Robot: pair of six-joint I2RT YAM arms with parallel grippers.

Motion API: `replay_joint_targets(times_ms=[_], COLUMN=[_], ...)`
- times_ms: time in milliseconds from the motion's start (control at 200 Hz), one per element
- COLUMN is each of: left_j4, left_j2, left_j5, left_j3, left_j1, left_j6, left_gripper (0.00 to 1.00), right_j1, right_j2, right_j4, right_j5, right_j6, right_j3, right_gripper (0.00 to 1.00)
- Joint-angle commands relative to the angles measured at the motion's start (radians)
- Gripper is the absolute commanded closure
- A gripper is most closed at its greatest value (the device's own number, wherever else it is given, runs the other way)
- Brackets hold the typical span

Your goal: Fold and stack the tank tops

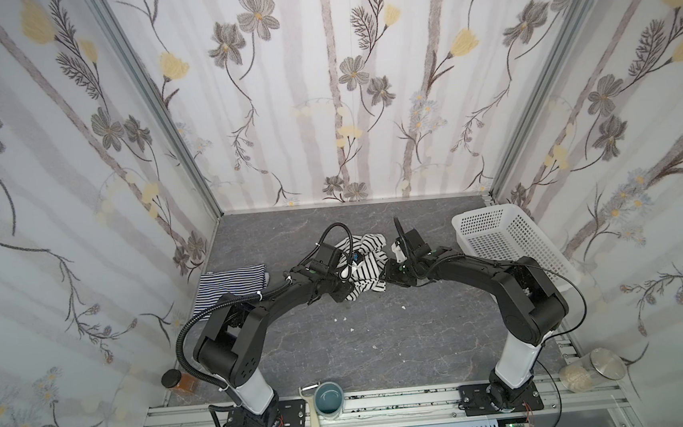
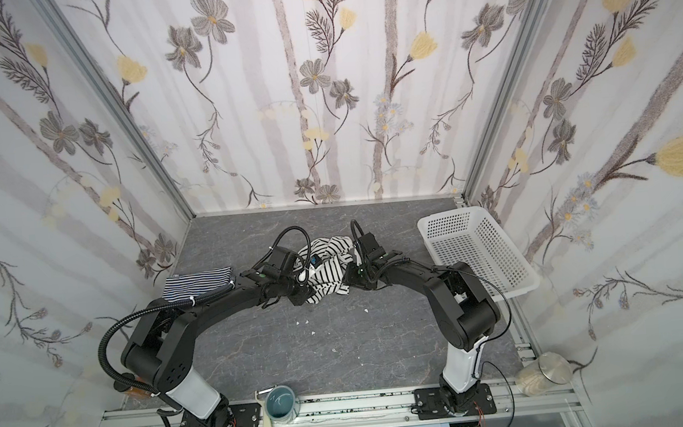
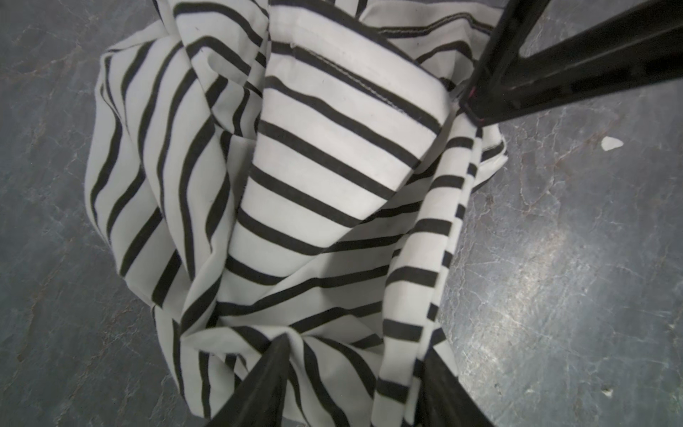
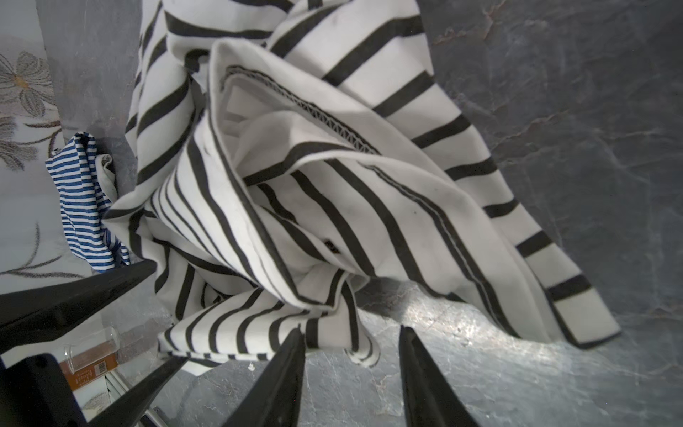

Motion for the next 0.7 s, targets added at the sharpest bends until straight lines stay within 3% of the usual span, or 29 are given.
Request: replay_joint_targets(times_ms=[0, 55, 120, 345, 405, 505, 694], left_j4=[0.005, 0.005, 0.005, 0.001, -0.010, -0.019, -0.016], left_j2=[-0.006, -0.024, -0.060, -0.223, -0.243, -0.264, -0.301], left_j5=[-0.010, -0.028, -0.032, -0.008, 0.007, 0.022, 0.031], left_j3=[-0.002, -0.005, -0.010, -0.033, -0.033, -0.050, -0.114], left_j1=[0.001, 0.008, 0.024, 0.124, 0.168, 0.234, 0.322], left_j6=[0.019, 0.021, 0.026, 0.034, 0.032, 0.045, 0.081], left_gripper=[0.73, 0.85, 0.91, 0.94, 0.94, 0.93, 0.88], right_j1=[0.003, 0.007, 0.013, 0.052, 0.056, 0.052, 0.056], right_j2=[-0.019, -0.041, -0.077, -0.165, -0.181, -0.169, -0.075], right_j4=[0.042, 0.035, 0.045, 0.076, 0.064, 0.016, 0.077], right_j5=[-0.024, -0.024, -0.046, -0.192, -0.172, -0.096, -0.096], right_j6=[0.011, 0.005, 0.001, -0.041, -0.049, -0.052, -0.009], right_j3=[-0.007, -0.009, -0.022, -0.031, -0.031, -0.023, -0.023], right_gripper=[0.75, 0.83, 0.88, 0.90, 0.85, 0.63, 0.58])
